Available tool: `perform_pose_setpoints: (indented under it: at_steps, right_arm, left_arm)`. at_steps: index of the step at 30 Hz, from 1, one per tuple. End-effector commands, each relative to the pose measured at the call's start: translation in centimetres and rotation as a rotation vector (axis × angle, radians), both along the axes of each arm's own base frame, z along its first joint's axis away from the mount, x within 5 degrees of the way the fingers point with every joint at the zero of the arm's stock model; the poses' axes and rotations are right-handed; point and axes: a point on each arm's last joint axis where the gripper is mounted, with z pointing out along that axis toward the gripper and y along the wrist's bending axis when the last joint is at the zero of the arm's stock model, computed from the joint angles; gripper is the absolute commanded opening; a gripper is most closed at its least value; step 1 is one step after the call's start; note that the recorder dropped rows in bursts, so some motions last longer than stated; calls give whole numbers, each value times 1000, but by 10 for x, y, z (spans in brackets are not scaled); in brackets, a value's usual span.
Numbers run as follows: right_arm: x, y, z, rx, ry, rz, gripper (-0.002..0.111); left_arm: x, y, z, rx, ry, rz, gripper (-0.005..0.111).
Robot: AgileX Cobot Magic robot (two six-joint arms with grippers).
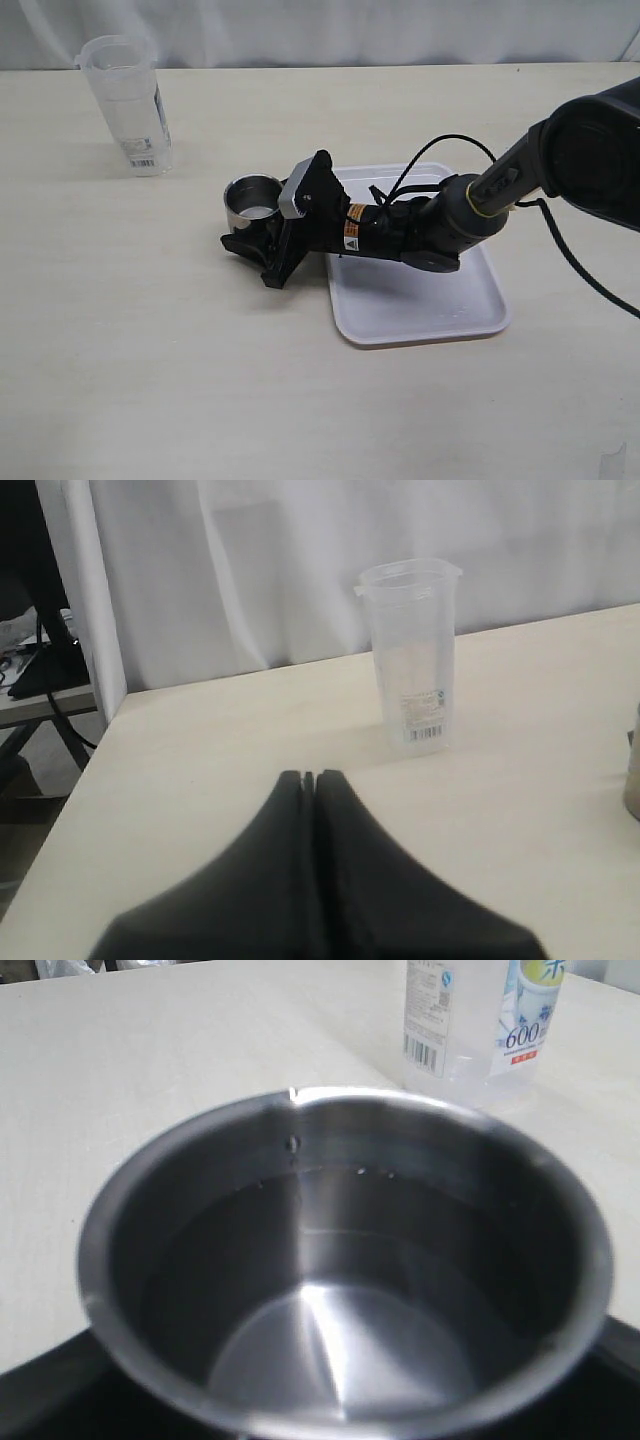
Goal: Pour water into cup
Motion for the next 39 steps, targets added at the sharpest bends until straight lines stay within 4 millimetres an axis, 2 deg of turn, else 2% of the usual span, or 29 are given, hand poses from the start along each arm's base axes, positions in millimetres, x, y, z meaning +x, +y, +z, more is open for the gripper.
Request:
perform_pose_setpoints:
  at_steps: [1, 4, 39]
  right_arm:
    - [1, 1, 0, 3, -4, 1, 4]
    - [1, 1, 0, 3, -4, 1, 4]
    - [1, 1, 0, 3, -4, 1, 4]
  left_arm:
    - [0, 1, -3, 13, 24, 6, 0]
    - [-1, 1, -7, 6, 67, 8, 0]
    - [-1, 1, -7, -15, 67, 13, 0]
